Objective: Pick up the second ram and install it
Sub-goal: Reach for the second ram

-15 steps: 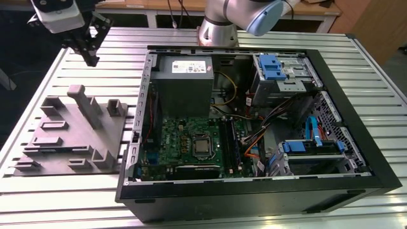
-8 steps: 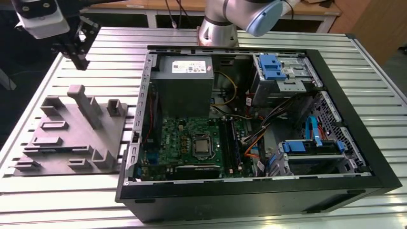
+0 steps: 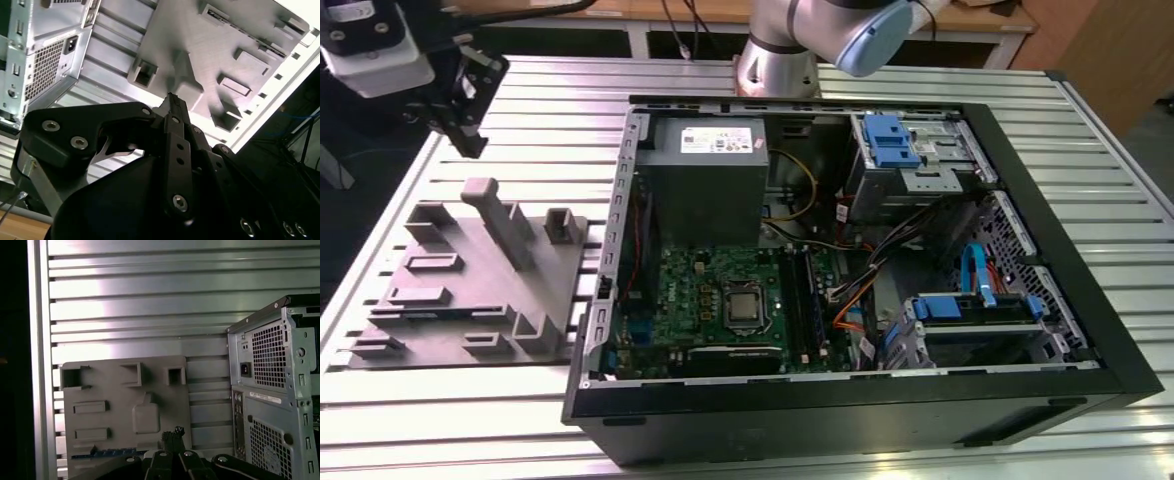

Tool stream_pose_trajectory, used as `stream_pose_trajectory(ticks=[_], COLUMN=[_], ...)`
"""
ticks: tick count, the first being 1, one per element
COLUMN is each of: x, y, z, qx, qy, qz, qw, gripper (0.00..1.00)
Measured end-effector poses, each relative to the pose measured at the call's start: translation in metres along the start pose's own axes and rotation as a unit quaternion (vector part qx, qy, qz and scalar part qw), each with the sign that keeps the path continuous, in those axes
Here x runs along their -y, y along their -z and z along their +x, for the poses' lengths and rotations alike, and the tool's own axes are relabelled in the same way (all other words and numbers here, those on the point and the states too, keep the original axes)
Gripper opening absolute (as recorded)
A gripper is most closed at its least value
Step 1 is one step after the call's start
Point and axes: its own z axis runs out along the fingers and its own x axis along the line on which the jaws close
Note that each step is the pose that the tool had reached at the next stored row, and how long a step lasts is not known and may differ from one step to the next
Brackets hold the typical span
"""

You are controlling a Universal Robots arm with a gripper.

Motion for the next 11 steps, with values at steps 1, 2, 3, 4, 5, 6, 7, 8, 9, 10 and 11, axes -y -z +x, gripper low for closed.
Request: stream_pose_trajectory(ticks=[1,2,3,4,5,6,7,8,9,10,11], x=[0.0011,0.0023,0.0035,0.0048,0.0061,0.0075,0.0088,0.0101,0.0116,0.013,0.0144], y=[-0.0009,-0.0018,-0.0027,-0.0035,-0.0043,-0.0052,-0.0062,-0.0071,-0.0082,-0.0092,-0.01], z=[0.0021,0.0041,0.0063,0.0083,0.0102,0.012,0.0137,0.0155,0.0173,0.0191,0.0209], qx=[0.0,0.0,0.0001,0.0001,0.0001,0.0,0.0,0.0,0.0001,0.0001,0.0], qy=[0.0,0.0,0.0,0.0,0.0,0.0,0.0,0.0,0.0,0.0,0.0], qz=[0.0,0.0,0.0,0.0,0.0,0.0,0.0,0.0,-0.0001,0.0,0.0], qw=[1.0,1.0,1.0,1.0,1.0,1.0,1.0,1.0,1.0,1.0,1.0], gripper=[0.1,0.1,0.1,0.1,0.1,0.1,0.1,0.1,0.1,0.1,0.1])
